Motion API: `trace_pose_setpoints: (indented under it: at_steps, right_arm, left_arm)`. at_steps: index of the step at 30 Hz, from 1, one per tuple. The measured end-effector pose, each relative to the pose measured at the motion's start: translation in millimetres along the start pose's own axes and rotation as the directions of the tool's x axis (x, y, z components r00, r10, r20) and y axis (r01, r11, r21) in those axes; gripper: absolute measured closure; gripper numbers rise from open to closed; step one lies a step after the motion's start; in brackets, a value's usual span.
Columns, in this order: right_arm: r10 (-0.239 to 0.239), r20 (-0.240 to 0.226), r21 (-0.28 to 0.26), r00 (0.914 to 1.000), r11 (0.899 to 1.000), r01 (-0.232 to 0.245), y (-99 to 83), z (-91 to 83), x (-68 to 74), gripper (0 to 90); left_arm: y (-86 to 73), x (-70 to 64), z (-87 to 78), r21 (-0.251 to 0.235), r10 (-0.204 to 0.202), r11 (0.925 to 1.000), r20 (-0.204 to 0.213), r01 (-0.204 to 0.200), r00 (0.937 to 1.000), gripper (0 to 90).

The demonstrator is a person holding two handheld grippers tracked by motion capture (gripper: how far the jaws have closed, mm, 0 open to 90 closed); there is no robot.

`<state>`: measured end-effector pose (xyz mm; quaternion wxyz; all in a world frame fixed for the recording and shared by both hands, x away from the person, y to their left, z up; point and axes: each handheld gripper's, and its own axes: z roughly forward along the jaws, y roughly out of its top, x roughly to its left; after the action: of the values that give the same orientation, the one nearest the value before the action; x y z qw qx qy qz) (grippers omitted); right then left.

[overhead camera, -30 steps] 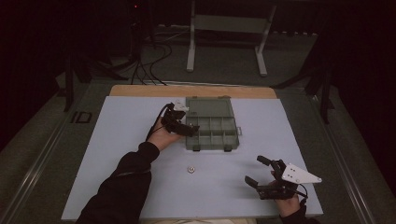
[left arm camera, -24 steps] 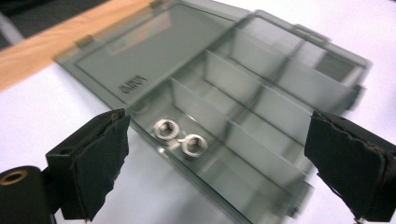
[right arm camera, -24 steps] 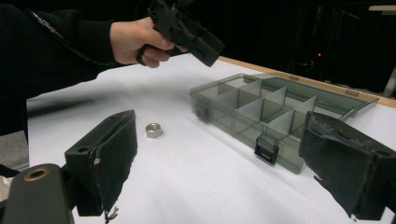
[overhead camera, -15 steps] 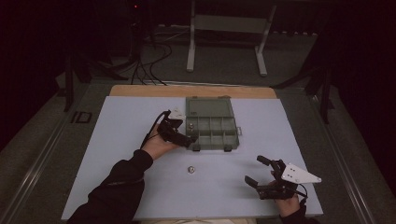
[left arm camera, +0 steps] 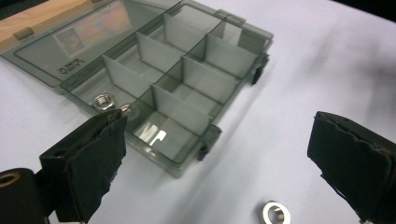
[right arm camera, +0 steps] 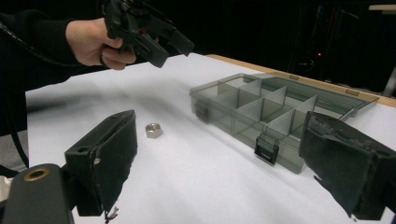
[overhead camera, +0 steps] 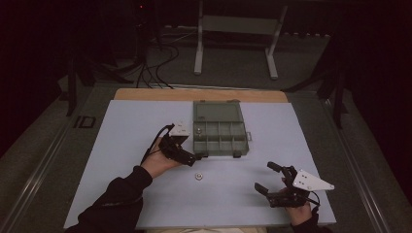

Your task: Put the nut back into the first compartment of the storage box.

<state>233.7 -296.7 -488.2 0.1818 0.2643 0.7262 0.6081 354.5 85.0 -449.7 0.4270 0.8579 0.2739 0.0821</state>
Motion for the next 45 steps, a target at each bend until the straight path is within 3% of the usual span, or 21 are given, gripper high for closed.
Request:
trace_pose_setpoints:
  at_steps: [9, 12, 24, 32, 38, 45]
  right_arm:
    - [-0.003, 0.001, -0.001, 1.0000, 1.000, 0.003, 0.2, -0.5, 0.2, 11.5]
    - [-0.004, 0.000, -0.001, 1.0000, 1.000, 0.004, 0.3, -0.6, 0.3, 11.5]
    - [-0.005, 0.001, 0.000, 1.0000, 1.000, 0.005, 0.5, -0.4, 0.8, 11.5]
    - [-0.005, 0.000, 0.000, 1.0000, 1.000, 0.005, 0.6, -0.6, 1.0, 11.5]
    - [-0.005, -0.001, -0.001, 1.0000, 1.000, 0.005, 0.6, -0.6, 1.0, 11.5]
    - [-0.003, -0.003, -0.001, 1.0000, 1.000, 0.003, 0.6, -0.5, 1.0, 11.5]
  left_arm:
    - [-2.9, -15.3, -4.2, -0.010, 0.022, 0.9997, 0.028, -0.022, 0.9994, 5.0]
    - [-6.4, -23.2, -3.8, -0.002, 0.051, 0.9987, 0.035, -0.051, 0.9981, 5.0]
    - [-24.3, -33.7, 6.8, 0.036, 0.086, 0.9953, 0.086, -0.090, 0.9925, 7.7]
    - [-33.4, -36.7, 15.1, 0.049, 0.112, 0.9916, 0.133, -0.119, 0.9847, 16.7]
    - [-40.0, -36.9, 20.8, 0.074, 0.124, 0.9880, 0.147, -0.136, 0.9814, 27.1]
    - [-46.2, -35.7, 26.6, 0.110, 0.132, 0.9825, 0.154, -0.150, 0.9791, 31.0]
